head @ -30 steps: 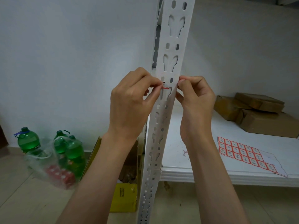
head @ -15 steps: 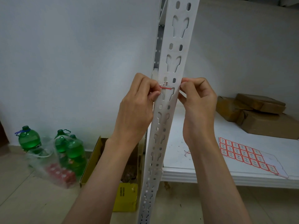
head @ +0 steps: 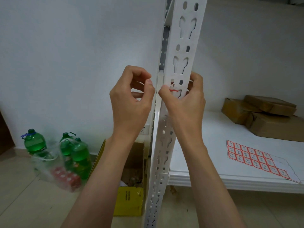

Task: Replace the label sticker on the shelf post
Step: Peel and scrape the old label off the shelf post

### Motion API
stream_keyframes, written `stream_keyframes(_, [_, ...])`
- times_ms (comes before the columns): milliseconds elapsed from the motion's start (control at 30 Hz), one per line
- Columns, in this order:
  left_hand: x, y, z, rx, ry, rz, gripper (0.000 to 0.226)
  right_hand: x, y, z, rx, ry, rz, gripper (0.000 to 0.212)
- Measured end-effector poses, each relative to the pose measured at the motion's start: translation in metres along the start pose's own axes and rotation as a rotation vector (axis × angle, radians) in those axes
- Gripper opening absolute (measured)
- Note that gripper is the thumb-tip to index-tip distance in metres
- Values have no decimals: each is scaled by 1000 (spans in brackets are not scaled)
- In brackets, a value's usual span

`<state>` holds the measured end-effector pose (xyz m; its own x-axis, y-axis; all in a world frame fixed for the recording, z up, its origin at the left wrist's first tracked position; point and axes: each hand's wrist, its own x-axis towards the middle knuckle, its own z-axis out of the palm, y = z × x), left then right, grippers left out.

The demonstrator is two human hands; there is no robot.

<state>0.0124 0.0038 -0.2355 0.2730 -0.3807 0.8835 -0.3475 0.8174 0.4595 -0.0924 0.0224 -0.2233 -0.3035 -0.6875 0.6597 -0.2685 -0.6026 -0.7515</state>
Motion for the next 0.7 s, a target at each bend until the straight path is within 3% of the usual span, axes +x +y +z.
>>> stream_keyframes(700, [-3,0,6,-31,-88,-15,11,7,-6,6,96,-83,108,37])
